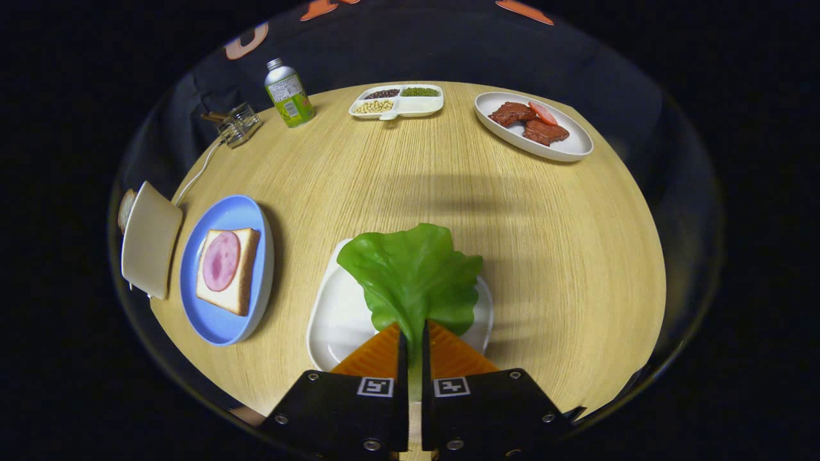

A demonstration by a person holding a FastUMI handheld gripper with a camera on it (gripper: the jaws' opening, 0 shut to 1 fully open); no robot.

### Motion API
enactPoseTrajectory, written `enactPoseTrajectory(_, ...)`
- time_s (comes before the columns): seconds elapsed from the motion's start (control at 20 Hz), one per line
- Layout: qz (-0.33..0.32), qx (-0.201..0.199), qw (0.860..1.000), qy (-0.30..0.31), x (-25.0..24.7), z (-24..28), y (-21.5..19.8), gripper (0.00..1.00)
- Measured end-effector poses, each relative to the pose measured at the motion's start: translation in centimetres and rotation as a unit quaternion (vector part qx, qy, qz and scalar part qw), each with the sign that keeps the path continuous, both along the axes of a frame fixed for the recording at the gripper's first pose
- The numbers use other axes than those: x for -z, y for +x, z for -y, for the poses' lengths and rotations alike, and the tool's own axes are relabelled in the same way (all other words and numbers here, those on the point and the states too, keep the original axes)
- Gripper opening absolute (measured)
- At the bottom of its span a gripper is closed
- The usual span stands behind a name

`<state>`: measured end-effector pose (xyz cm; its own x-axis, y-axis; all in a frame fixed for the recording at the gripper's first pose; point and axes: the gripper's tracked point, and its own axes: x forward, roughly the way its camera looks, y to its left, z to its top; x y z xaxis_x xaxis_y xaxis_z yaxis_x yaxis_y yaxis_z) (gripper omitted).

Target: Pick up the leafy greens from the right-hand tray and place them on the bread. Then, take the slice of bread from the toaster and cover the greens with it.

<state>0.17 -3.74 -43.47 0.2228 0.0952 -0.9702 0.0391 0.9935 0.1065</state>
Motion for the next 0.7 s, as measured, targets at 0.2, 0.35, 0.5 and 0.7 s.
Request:
enactPoseTrajectory(0.2, 0.023, 0.005, 1.0, 0.009, -1.7, -0.4, 0.8, 0.07)
enactPoseTrajectory(0.35, 0.042, 0.006, 0.999, 0.022, -3.5, -1.4, 1.5, 0.07)
enactPoseTrajectory(0.5, 0.053, -0.006, 0.998, 0.036, -4.8, -2.8, 1.8, 0.07)
enactPoseTrajectory(0.7, 0.07, -0.017, 0.997, 0.041, -6.4, -4.6, 2.6, 0.07)
